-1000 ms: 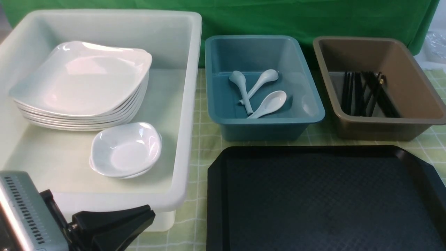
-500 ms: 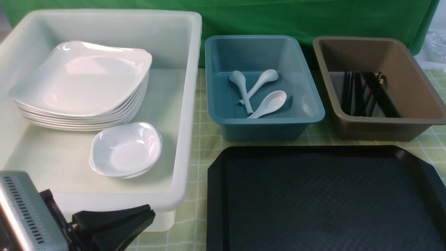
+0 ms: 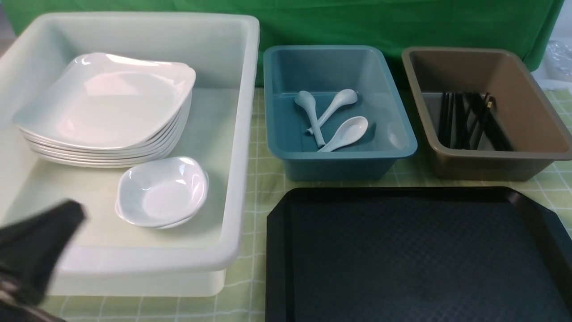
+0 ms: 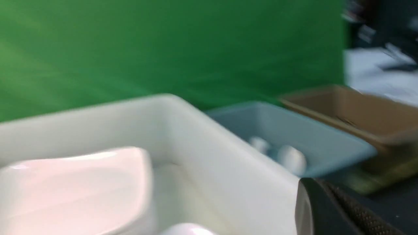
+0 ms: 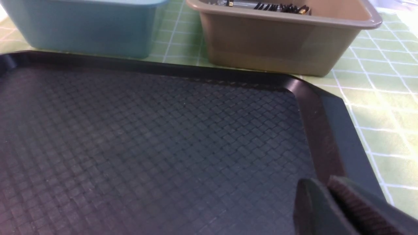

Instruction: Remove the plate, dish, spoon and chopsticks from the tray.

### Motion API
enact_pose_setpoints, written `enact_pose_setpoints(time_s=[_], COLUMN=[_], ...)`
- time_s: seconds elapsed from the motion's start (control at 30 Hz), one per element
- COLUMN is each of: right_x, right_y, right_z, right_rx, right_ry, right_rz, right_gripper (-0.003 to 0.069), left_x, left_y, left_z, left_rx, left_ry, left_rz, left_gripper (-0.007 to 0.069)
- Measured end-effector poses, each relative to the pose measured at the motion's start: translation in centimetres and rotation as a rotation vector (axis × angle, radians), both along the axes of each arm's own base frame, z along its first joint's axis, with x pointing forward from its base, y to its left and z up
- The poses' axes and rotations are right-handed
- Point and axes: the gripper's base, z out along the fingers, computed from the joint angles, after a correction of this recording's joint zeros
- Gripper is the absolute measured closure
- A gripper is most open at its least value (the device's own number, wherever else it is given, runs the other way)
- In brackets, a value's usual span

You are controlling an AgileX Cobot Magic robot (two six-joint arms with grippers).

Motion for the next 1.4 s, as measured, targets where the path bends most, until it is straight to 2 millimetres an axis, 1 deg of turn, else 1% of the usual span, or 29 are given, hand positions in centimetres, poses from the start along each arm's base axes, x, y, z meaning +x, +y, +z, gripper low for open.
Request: enact_pose_setpoints(time_s=[0.03, 0.07, 0.13, 0.17, 0.23, 0.27, 0.3, 0.4, 1.13, 1.4], right_x=[0.0, 0.0, 0.0, 0.0, 0.0, 0.0, 0.0, 0.0, 0.0, 0.0], right_y=[0.0, 0.0, 0.0, 0.0, 0.0, 0.0, 0.0, 0.0, 0.0, 0.0], right_z=[0.0, 0.0, 0.0, 0.0, 0.0, 0.0, 0.0, 0.0, 0.1, 0.1], right_rx=[0.000, 0.000, 0.000, 0.000, 0.000, 0.000, 0.000, 0.000, 0.002, 0.002], right_ry=[0.000, 0.000, 0.000, -0.001, -0.001, -0.002, 0.000, -0.004, -0.008, -0.008], right_rz=[0.000, 0.000, 0.000, 0.000, 0.000, 0.000, 0.000, 0.000, 0.001, 0.001], right_gripper=[0.0551, 0.0548, 0.0541, 0.0533, 0.0526, 0.0524, 0.0521, 0.0514, 0.0445, 0.0442], left_x=[-0.1, -0.7, -1.3, -1.6, -2.0, -2.0, -2.2, -2.3, -2.3, -2.3], left_y=[0.1, 1.3, 2.3, 2.7, 3.1, 3.1, 3.1, 3.1, 3.1, 3.1], left_z=[-0.2, -0.8, -2.2, -3.3, -4.3, -4.5, -5.3, -6.6, -6.7, -6.7], left_rx=[-0.005, -0.060, -0.113, -0.149, -0.172, -0.175, -0.160, -0.143, -0.120, -0.112], left_ry=[-0.001, -0.025, -0.024, -0.001, 0.040, 0.061, 0.141, 0.267, 0.267, 0.266], left_rz=[0.013, 0.132, 0.252, 0.311, 0.373, 0.377, 0.399, 0.413, 0.417, 0.416], left_gripper=[0.0615, 0.0615, 0.0615, 0.0615, 0.0615, 0.0615, 0.0615, 0.0615, 0.0615, 0.0615])
